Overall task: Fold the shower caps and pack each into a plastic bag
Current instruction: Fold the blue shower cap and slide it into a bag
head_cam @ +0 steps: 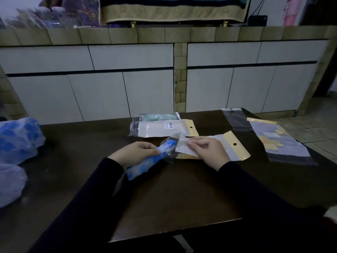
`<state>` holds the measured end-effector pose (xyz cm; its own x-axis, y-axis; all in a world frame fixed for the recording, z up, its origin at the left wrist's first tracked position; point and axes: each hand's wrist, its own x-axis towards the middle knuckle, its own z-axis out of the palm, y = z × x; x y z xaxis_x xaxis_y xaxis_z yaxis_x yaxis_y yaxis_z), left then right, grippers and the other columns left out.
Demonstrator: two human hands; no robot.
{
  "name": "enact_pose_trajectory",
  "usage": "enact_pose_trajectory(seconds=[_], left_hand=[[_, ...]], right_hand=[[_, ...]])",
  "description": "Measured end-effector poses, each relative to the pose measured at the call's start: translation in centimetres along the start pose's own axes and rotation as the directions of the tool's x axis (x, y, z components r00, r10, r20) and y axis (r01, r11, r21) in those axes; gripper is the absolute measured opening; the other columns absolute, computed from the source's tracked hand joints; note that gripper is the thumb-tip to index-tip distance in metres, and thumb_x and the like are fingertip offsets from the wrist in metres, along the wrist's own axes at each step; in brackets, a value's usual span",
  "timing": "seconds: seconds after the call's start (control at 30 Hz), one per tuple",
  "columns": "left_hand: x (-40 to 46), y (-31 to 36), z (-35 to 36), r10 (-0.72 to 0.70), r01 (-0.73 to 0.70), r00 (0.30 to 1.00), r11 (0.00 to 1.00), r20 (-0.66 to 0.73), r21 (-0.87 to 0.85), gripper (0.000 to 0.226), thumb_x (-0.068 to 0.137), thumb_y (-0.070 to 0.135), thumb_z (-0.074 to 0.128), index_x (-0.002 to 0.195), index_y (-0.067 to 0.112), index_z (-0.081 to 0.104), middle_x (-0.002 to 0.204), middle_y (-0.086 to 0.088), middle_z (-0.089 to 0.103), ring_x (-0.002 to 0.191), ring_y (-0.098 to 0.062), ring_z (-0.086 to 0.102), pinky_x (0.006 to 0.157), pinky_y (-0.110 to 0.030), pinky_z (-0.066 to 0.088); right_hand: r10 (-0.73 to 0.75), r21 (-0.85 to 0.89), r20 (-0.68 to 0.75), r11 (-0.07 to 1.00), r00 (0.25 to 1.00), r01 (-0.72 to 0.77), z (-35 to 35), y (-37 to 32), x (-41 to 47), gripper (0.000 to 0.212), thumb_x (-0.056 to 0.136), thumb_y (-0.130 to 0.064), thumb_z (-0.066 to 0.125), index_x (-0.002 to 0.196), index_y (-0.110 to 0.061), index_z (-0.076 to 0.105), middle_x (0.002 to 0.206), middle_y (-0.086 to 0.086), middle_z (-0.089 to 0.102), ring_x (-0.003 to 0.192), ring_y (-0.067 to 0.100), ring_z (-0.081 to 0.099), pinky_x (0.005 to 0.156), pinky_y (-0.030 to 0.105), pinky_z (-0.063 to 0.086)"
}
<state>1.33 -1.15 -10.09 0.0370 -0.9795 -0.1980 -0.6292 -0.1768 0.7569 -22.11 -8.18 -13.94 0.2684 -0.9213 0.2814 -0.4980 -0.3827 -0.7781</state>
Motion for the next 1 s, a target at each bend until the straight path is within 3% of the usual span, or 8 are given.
enact_pose_trajectory(seconds=[0.1,0.2,0.3,0.4,0.57,0.73,0.9,1.0], left_hand=[[0.0,0.4,0.0,-0.004,0.006,1.0,0.997,-0.029,0.072,0.016,0.088,0.041,0.063,0.093,0.028,0.07,0.097,0.006,0.068,0.086,-0.009,0.061,0.076,-0.024,0.044],[0.1,1.6,0.4,0.189,-0.123,0.973,0.91,-0.132,0.397,0.009,0.084,0.042,0.067,0.084,0.033,0.067,0.086,0.012,0.067,0.078,-0.005,0.058,0.071,-0.021,0.043],[0.4,3.3,1.2,0.357,-0.259,0.93,0.809,-0.089,0.528,0.016,0.082,0.036,0.067,0.068,0.032,0.061,0.07,0.009,0.06,0.065,-0.008,0.052,0.062,-0.022,0.042],[1.1,3.5,1.3,0.302,-0.265,0.953,0.88,-0.034,0.395,0.006,0.08,0.034,0.072,0.076,0.031,0.069,0.074,0.016,0.064,0.071,-0.003,0.058,0.064,-0.015,0.042],[0.6,2.0,-0.4,0.17,-0.163,0.985,0.947,-0.004,0.276,0.028,0.081,0.044,0.07,0.106,0.033,0.07,0.099,0.018,0.066,0.095,0.001,0.059,0.085,-0.018,0.044],[0.8,1.3,0.7,0.196,-0.167,0.971,0.965,-0.136,0.203,0.014,0.081,0.027,0.074,0.094,0.029,0.075,0.088,0.013,0.071,0.084,-0.002,0.064,0.071,-0.012,0.045],[1.0,1.3,2.2,0.237,-0.247,0.944,0.969,-0.227,-0.016,0.012,0.085,0.023,0.07,0.096,0.027,0.074,0.093,0.012,0.073,0.091,-0.003,0.066,0.079,-0.016,0.05],[0.6,0.2,0.5,0.152,-0.158,0.943,0.987,-0.297,0.006,0.016,0.078,0.032,0.077,0.092,0.028,0.07,0.089,0.011,0.07,0.086,-0.004,0.064,0.076,-0.018,0.049]], right_hand=[[-0.05,-0.033,0.02,0.998,0.999,0.051,-0.1,-0.3,-0.1,0.031,0.089,-0.048,0.058,0.114,-0.034,0.068,0.122,-0.018,0.06,0.115,0.003,0.047,0.109,0.042,0.035],[-0.137,-0.154,0.129,0.976,0.982,0.156,0.2,-0.7,-0.3,0.03,0.089,-0.048,0.057,0.117,-0.039,0.065,0.123,-0.024,0.055,0.121,0.004,0.041,0.109,0.045,0.03],[-0.171,-0.13,0.214,0.971,0.962,0.201,0.6,-1.2,-0.6,0.031,0.088,-0.046,0.059,0.118,-0.04,0.064,0.12,-0.03,0.051,0.12,-0.001,0.038,0.109,0.04,0.032],[-0.122,-0.116,0.204,0.982,0.971,0.148,0.3,-1.1,-0.7,0.034,0.087,-0.044,0.063,0.12,-0.036,0.064,0.126,-0.022,0.055,0.117,0.0,0.043,0.106,0.035,0.038],[-0.054,-0.142,0.178,0.987,0.983,0.08,0.2,-0.9,-0.6,0.04,0.086,-0.045,0.065,0.124,-0.034,0.062,0.132,-0.015,0.055,0.113,0.0,0.044,0.097,0.023,0.033],[-0.046,-0.197,0.228,0.976,0.973,0.093,0.6,-1.2,-0.7,0.042,0.084,-0.05,0.064,0.124,-0.037,0.061,0.131,-0.021,0.052,0.122,0.005,0.041,0.106,0.032,0.033],[-0.083,-0.354,0.209,0.922,0.974,0.154,0.9,-1.7,-0.9,0.039,0.091,-0.053,0.052,0.128,-0.041,0.057,0.133,-0.022,0.049,0.126,0.008,0.034,0.103,0.033,0.027],[-0.079,-0.344,0.175,0.929,0.981,0.136,0.6,-1.6,-0.8,0.037,0.098,-0.043,0.044,0.134,-0.037,0.052,0.139,-0.015,0.046,0.128,0.01,0.036,0.109,0.038,0.031]])
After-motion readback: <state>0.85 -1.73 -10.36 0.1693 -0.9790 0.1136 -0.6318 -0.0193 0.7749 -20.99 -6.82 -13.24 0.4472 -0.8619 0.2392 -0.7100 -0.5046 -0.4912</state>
